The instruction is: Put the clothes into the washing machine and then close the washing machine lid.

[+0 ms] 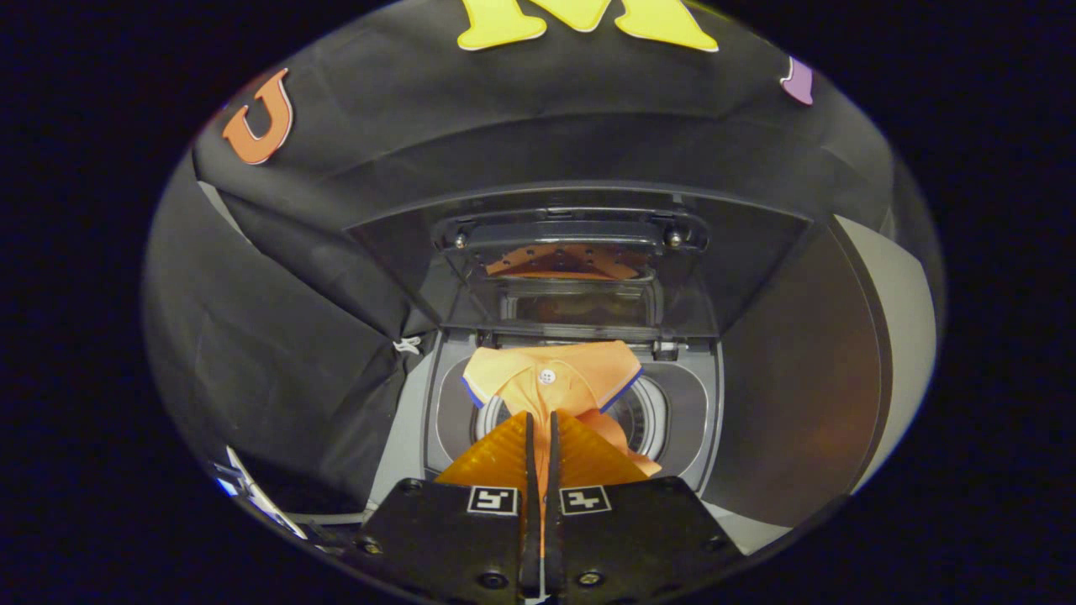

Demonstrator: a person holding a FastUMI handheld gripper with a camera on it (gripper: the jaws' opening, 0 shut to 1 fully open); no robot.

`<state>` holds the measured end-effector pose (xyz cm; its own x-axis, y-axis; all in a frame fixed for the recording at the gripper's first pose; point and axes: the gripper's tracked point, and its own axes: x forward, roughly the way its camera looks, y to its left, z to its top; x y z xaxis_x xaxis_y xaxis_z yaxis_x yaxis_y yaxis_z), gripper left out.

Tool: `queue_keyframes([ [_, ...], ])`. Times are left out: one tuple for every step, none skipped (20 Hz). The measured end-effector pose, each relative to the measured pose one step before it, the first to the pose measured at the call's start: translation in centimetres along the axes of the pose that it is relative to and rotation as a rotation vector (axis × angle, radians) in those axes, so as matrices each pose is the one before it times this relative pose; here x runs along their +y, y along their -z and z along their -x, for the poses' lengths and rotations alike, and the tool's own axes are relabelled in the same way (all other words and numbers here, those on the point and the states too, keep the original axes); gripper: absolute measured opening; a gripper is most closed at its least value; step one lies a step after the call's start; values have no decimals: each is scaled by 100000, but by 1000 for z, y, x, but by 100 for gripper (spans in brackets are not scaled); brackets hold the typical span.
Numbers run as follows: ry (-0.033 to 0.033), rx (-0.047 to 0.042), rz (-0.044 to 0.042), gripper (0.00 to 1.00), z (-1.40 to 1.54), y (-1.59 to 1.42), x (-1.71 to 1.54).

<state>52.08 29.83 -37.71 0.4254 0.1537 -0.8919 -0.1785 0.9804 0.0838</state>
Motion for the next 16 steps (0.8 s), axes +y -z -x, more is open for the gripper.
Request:
queue_keyframes([
  [699, -637, -106, 5, 3, -154, -130],
  [411, -408, -354, 5, -20, -164, 57],
  [8, 377, 117, 6, -107, 64, 78],
  [368, 824, 526, 7, -72, 50, -51],
  [-1051, -505, 544, 11, 89, -162, 179],
  [-291, -409, 1328, 12, 67, -68, 257],
  [-35, -1427, 1867, 13, 297, -210, 158],
  [1035, -531, 1569, 30, 244, -148, -105],
  [597, -637, -60, 47, 45, 23, -216],
  [534, 303, -569, 65, 38, 195, -131],
  [238, 586, -789, 82, 52, 280, -99],
  [-241, 455, -666, 83, 124, 327, 33],
  [-2, 91, 36, 83, 143, 222, -36],
  [256, -563, 139, 82, 271, 145, -169],
  [100, -294, -111, 82, 280, 95, -76],
  [182, -55, -294, 82, 292, 198, -80],
])
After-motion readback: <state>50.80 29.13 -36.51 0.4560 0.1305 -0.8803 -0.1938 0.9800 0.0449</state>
